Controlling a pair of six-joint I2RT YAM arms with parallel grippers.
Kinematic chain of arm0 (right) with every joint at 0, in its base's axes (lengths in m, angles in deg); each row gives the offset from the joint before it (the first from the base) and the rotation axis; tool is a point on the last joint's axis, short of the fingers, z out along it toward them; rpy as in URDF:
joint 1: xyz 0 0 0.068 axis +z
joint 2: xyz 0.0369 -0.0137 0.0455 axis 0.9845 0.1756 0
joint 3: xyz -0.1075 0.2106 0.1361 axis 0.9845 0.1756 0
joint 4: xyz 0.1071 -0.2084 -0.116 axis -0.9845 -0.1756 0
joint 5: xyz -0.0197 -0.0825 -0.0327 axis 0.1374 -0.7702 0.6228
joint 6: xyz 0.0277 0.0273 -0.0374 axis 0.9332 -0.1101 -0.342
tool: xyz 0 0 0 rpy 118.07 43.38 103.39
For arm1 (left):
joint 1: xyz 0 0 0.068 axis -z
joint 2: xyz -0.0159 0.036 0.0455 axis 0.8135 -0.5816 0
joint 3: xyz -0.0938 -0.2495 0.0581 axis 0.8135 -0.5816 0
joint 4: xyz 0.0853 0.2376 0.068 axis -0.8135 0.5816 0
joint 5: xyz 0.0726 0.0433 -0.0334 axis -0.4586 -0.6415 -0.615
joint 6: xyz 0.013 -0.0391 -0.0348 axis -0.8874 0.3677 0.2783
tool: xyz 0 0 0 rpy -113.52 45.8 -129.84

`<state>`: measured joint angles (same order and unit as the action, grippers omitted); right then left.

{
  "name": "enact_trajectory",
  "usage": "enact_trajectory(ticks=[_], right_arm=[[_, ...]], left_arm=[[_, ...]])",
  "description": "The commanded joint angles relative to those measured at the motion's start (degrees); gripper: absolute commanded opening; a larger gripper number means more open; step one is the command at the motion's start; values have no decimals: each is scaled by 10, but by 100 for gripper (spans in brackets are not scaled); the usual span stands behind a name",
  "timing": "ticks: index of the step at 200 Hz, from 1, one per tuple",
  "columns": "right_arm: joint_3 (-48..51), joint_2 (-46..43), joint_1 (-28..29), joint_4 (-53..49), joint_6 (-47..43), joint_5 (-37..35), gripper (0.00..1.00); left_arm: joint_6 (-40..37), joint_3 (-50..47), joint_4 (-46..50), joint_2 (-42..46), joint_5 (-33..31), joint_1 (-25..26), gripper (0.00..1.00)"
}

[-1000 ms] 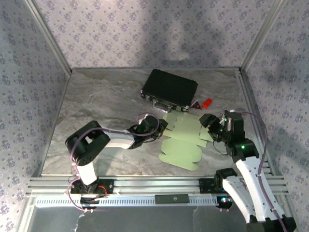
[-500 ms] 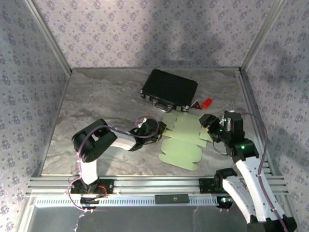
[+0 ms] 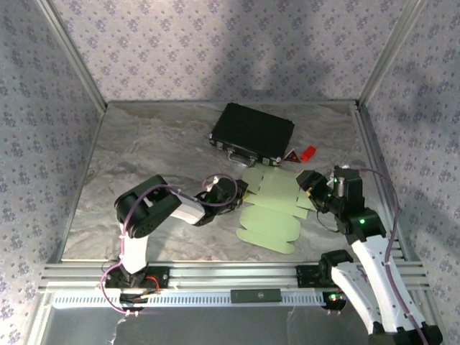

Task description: Fold the paper box

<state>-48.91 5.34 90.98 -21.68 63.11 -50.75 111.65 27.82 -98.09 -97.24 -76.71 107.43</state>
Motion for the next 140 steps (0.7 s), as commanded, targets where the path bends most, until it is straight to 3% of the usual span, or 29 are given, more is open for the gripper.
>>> enact_trajectory(ticks=[1, 51, 90, 140], right_arm=[[6, -10, 9, -12, 10, -2, 67], [14, -18, 21, -13, 14, -9, 66], [12, -19, 26, -14, 17, -22, 66], [-1, -19, 31, -16, 19, -35, 66]], left_arm=[[4, 8, -23, -13, -22, 2, 29], [7, 17, -36, -28, -30, 0, 20], [6, 11, -40, -14, -36, 5, 0], [-31, 8, 27, 58, -44, 6, 0]])
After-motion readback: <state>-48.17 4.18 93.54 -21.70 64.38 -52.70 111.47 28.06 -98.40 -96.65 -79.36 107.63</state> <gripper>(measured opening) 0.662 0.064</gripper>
